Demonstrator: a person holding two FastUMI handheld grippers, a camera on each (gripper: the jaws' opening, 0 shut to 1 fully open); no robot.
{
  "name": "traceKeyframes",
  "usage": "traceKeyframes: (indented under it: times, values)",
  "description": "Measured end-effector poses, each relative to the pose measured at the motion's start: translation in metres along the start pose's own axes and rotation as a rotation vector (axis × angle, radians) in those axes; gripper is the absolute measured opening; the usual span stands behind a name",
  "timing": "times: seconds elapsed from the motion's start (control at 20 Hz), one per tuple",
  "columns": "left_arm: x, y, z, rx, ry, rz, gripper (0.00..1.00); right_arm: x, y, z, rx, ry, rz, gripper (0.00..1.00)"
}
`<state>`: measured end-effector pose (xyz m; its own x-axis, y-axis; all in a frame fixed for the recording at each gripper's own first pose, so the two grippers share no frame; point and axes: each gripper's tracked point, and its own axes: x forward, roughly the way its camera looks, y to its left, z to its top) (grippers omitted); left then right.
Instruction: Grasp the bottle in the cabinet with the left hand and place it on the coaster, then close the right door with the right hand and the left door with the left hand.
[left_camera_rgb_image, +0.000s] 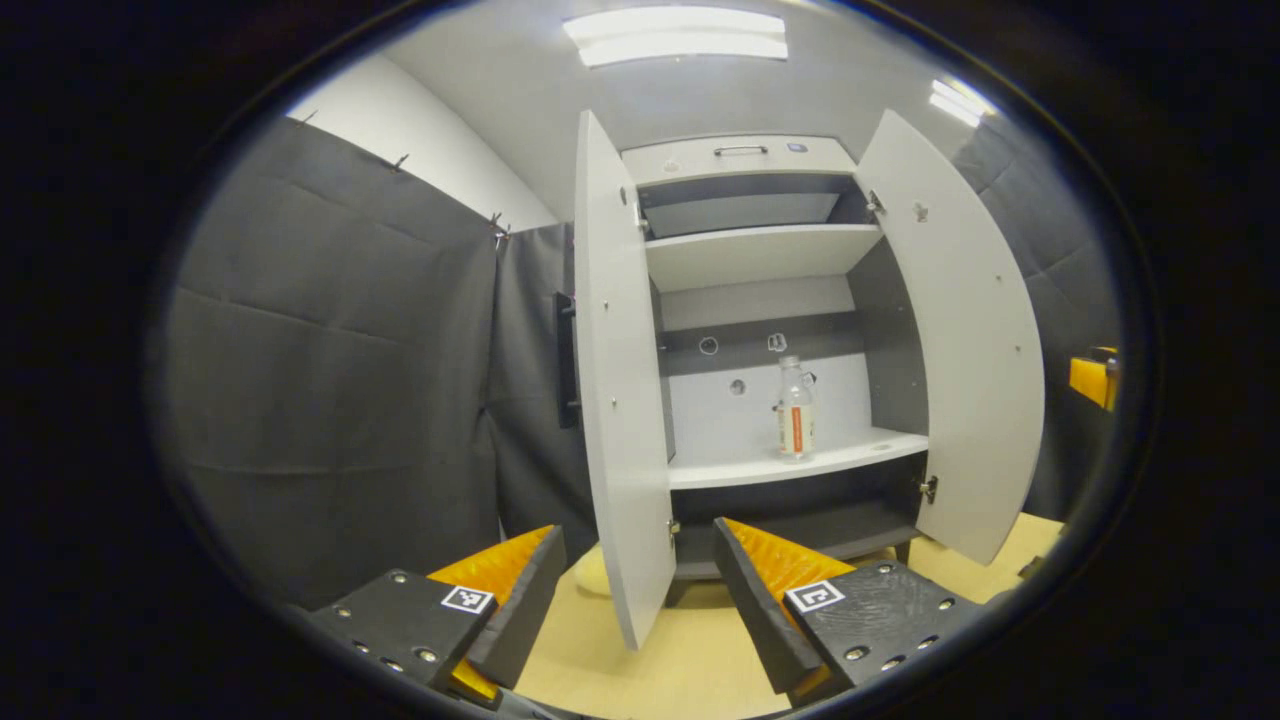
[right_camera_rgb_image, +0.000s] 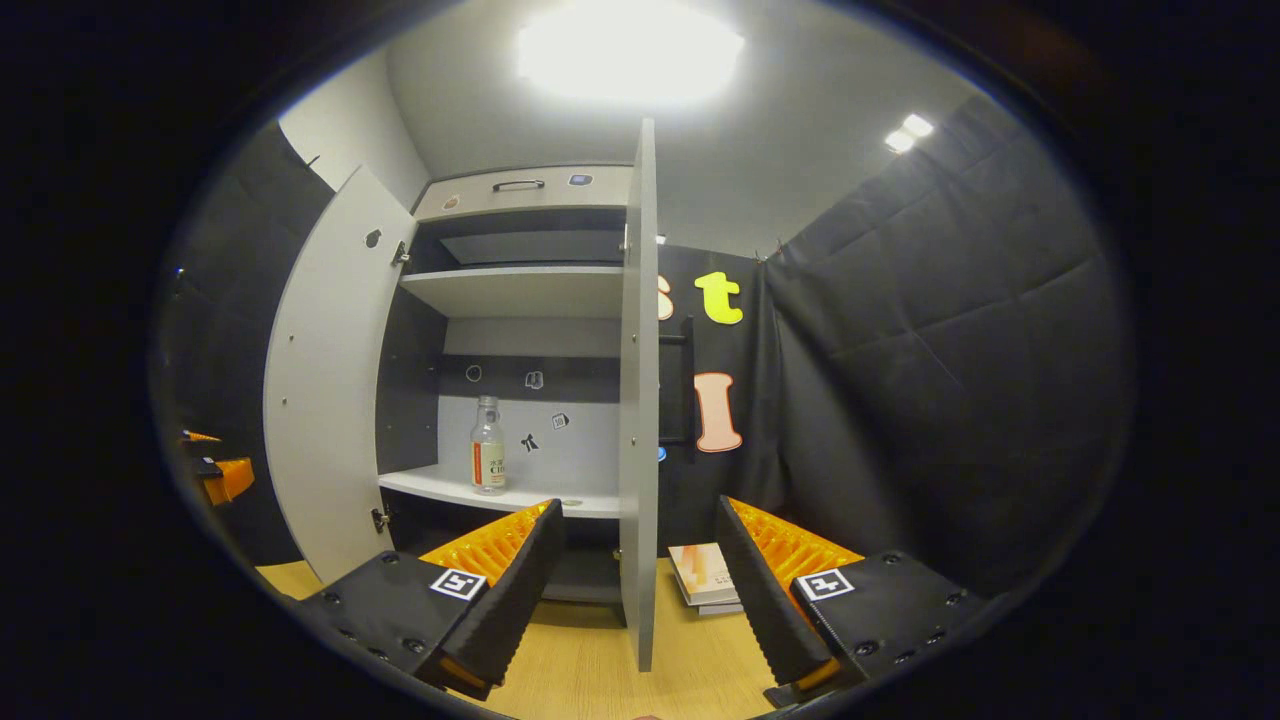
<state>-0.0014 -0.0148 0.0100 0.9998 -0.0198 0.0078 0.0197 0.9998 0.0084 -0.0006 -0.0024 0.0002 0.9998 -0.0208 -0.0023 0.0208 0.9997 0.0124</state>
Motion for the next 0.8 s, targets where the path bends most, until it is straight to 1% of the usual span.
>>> traceKeyframes:
  times: [0.35, 0.45, 0.6, 0.8]
  values:
    - [0.007, -0.019, 0.013, -0.003, -0.003, -0.022, 0.9, 0.004, -0.008, -0.002, 0.012, 0.001, 0.009, 0.97]
    - [0.012, -0.03, 0.018, -0.004, -0.001, -0.03, 0.89, 0.005, -0.023, -0.005, 0.01, 0.003, 0.013, 0.97]
    - [0.02, -0.051, 0.03, -0.035, -0.007, -0.051, 0.89, 0.005, -0.042, -0.013, 0.007, 0.016, 0.027, 0.97]
    - [0.042, -0.085, 0.052, -0.054, -0.013, -0.101, 0.9, 0.003, -0.063, -0.027, 0.007, 0.04, 0.036, 0.97]
